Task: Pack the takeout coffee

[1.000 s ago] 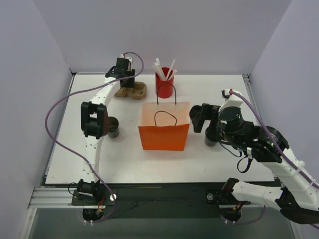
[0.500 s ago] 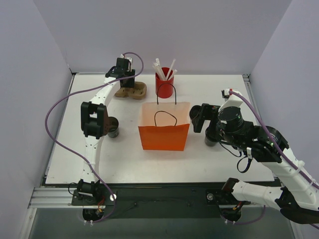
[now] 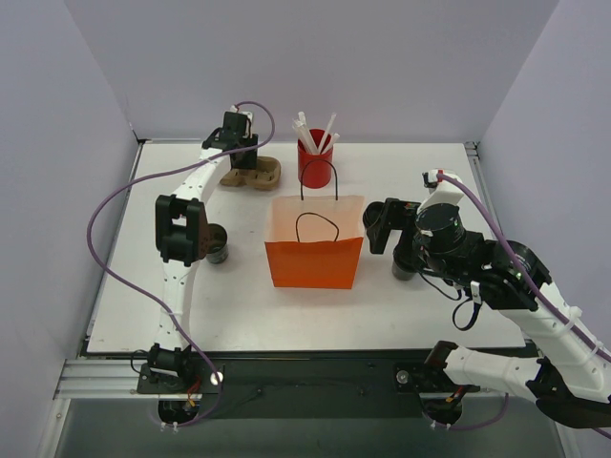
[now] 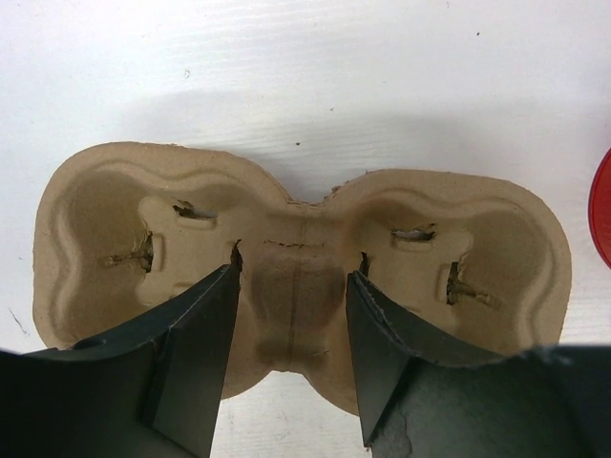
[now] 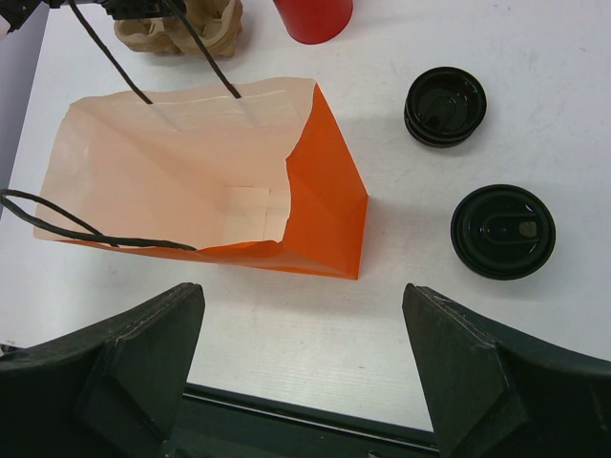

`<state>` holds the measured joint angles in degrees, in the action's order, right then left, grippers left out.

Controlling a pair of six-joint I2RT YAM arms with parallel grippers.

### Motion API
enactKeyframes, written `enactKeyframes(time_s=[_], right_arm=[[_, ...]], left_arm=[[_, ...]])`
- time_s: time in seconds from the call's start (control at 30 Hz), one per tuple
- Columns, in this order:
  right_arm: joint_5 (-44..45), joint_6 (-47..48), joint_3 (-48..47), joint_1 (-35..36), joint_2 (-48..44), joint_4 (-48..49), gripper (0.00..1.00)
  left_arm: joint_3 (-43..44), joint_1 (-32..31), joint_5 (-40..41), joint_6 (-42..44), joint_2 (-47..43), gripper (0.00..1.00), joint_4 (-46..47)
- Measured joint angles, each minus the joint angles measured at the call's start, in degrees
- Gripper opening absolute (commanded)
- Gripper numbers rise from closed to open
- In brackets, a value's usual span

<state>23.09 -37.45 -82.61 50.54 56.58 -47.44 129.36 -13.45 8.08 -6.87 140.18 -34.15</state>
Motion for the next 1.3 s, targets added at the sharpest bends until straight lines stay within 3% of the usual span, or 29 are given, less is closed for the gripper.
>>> enactKeyframes(time_s=[0.7, 0.77, 1.13, 1.3], right_arm=[[-0.1, 0.3, 0.0, -0.7, 0.0, 0.0, 0.89], [-0.3, 0.4, 0.0, -0.7, 0.0, 0.0, 0.89], [-0.8, 0.6, 0.0, -1.1, 0.0, 0.0, 0.89], [-1.0, 0.6, 0.0, -1.1, 0.0, 0.0, 0.89]], left_arm=[[0.1, 0.0, -0.7, -0.4, 0.4, 0.50, -1.5], [0.3, 0.0, -0.7, -0.4, 0.5, 0.46, -1.9], [1.6, 0.0, -1.2, -0.5, 0.2, 0.50, -3.4], [1.6, 0.0, -2.0, -1.4, -0.6, 0.42, -3.5]])
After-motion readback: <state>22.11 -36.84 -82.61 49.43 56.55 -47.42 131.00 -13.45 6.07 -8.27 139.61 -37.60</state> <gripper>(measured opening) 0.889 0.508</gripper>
